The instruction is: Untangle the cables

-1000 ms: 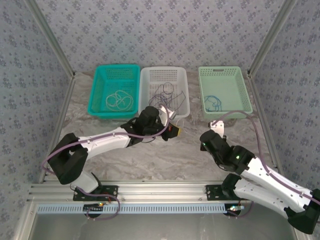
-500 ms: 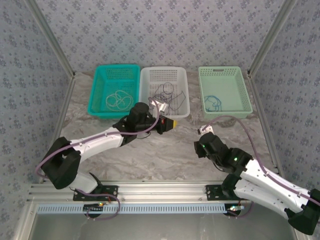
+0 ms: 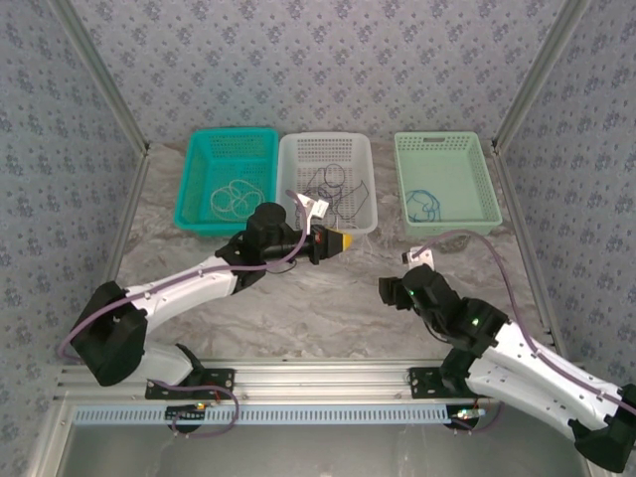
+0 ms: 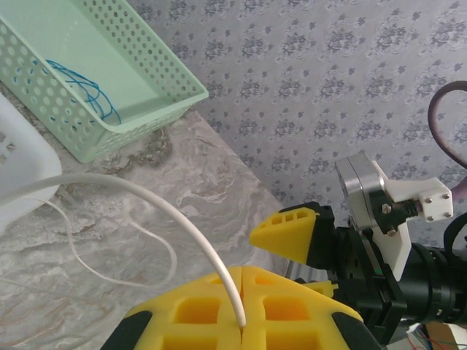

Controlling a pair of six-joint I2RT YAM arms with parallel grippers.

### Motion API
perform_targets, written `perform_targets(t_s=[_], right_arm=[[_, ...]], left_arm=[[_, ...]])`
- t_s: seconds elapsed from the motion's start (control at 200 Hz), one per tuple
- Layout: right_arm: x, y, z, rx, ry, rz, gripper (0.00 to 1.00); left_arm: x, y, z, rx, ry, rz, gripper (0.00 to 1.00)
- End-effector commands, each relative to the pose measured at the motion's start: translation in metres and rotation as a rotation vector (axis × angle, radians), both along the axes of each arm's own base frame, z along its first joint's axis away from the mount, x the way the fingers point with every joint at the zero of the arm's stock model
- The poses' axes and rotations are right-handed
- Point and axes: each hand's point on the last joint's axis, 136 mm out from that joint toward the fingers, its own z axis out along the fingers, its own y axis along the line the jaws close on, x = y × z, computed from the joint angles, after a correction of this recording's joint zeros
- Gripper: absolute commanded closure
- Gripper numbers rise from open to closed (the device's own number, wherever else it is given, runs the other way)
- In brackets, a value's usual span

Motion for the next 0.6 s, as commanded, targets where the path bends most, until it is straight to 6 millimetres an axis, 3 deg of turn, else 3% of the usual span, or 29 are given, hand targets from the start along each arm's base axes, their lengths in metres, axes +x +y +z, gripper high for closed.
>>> perform_targets(t_s=[0.0, 0.1, 0.19, 0.46, 0.595], right_arm=[[0.010, -0.001, 0.021, 0.024, -0.091, -0.024, 0.28], [0.012, 0.002, 0.039, 0.025, -0.130, -0.001, 0.29], [0.011, 0.018, 0.051, 0.049, -0.166, 0.074, 0.31], [0.013, 0.050, 0.064, 0.063, -0.301, 0.171, 0.31], [0.020, 0.037, 0.063, -0.026, -0.359, 0.120, 0.30]], left_arm=[[-0.011, -0.002, 0.025, -0.059, -0.030, -0.064, 1.00], [-0.010, -0.001, 0.024, -0.053, -0.020, -0.056, 1.00], [-0.007, -0.001, 0.024, -0.059, 0.014, -0.041, 1.00], [0.007, 0.001, 0.044, -0.160, 0.155, 0.007, 1.00], [-0.006, 0.001, 0.064, -0.224, 0.175, -0.108, 1.00]])
